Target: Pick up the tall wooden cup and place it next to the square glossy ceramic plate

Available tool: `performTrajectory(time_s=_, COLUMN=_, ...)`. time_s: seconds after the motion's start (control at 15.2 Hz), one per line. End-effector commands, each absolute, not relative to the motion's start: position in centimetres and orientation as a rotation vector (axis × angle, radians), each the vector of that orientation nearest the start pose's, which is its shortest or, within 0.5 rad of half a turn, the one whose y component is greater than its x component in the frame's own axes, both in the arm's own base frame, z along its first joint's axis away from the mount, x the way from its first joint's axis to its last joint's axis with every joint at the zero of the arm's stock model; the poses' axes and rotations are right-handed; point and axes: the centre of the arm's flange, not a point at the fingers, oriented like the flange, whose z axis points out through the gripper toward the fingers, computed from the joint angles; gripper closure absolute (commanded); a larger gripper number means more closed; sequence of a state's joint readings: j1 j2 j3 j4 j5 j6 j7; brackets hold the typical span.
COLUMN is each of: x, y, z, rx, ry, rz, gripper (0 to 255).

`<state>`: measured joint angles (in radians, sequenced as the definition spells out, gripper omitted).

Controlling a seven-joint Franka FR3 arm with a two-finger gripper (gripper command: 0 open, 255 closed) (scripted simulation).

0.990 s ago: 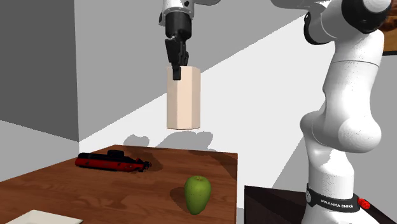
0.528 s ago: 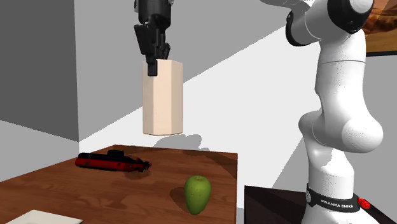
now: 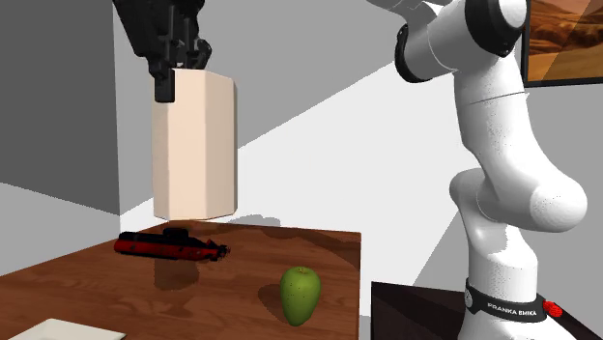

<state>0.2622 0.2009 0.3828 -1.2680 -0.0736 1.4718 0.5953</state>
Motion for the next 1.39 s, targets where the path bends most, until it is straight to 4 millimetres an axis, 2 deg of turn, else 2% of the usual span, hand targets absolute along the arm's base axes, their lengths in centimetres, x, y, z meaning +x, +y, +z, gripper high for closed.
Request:
performTrajectory(time_s=0.0, x=50.7, y=35.6, z=65.1, rx=-3.13, ry=-0.049, rz=-0.022, gripper=255)
performTrajectory(time_s=0.13, x=51.4, y=38.2, z=65.1, rx=-3.13, ry=-0.049, rz=-0.022, gripper=255)
performTrajectory(time_s=0.2, x=51.9, y=40.1, z=65.1, rx=-3.13, ry=-0.049, rz=-0.022, gripper=255)
performTrajectory(time_s=1.32, x=51.9, y=40.1, z=56.1, rx=-3.13, ry=-0.049, rz=-0.022, gripper=255)
